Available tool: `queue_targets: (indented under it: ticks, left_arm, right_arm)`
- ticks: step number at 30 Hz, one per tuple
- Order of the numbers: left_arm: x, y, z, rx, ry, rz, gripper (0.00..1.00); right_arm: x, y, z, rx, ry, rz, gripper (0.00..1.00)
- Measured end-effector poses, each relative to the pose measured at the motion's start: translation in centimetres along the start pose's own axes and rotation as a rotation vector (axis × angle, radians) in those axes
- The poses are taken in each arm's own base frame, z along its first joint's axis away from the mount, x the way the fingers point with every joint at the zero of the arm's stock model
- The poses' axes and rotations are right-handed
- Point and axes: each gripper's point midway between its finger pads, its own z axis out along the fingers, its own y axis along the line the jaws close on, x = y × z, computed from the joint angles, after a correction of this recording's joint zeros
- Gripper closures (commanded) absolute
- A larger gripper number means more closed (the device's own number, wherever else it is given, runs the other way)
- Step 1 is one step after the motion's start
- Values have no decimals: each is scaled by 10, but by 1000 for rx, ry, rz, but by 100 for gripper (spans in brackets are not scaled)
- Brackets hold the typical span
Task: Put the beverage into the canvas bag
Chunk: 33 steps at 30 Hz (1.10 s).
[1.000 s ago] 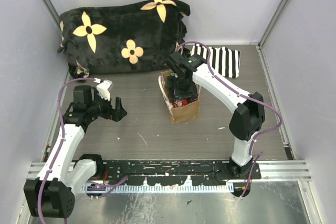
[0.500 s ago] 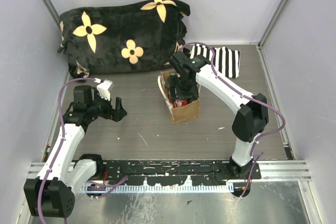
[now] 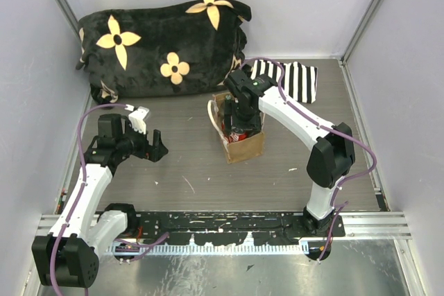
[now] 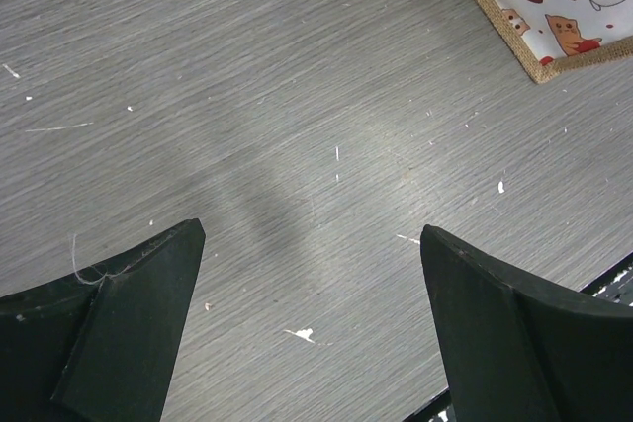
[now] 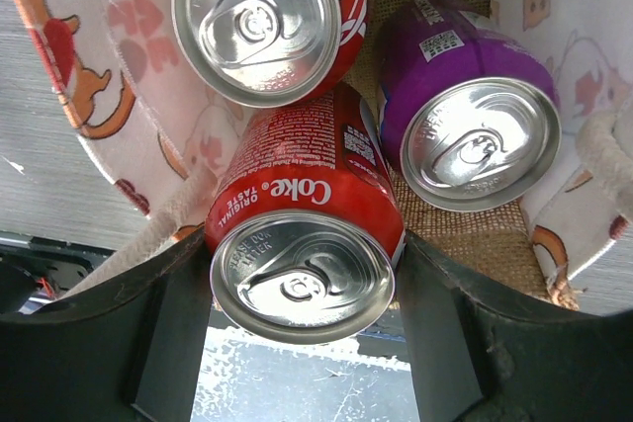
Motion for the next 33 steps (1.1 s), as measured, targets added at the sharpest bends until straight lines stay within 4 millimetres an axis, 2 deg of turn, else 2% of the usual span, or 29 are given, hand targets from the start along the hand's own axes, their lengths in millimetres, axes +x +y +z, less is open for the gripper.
queue_targets:
  ticks: [7,12,13,17,20,29,33]
  left_arm:
    - [2,0,0,1,2,-1,2]
    - [2,0,1,1,2,-1,2]
    - [2,0,1,2,2,-1,2]
    - [1,0,1,3,0,0,2]
    - [2,0,1,3,0,0,2]
    - [2,0,2,4,-2,4,2]
    - [2,-1,2,8,-4,5,2]
  right_arm:
    - [7,-8,22,24,11,7,99]
    - [7,-8,27,27,5,8,98]
    - [7,-8,27,27,3,7,92]
    - [7,-7,28,32,-3,1,58]
    - [8,-7,28,38,-8,-5,43]
    - [8,-6,26,46,-13,-18,30]
    - [8,-6,26,47,-13,-20,29]
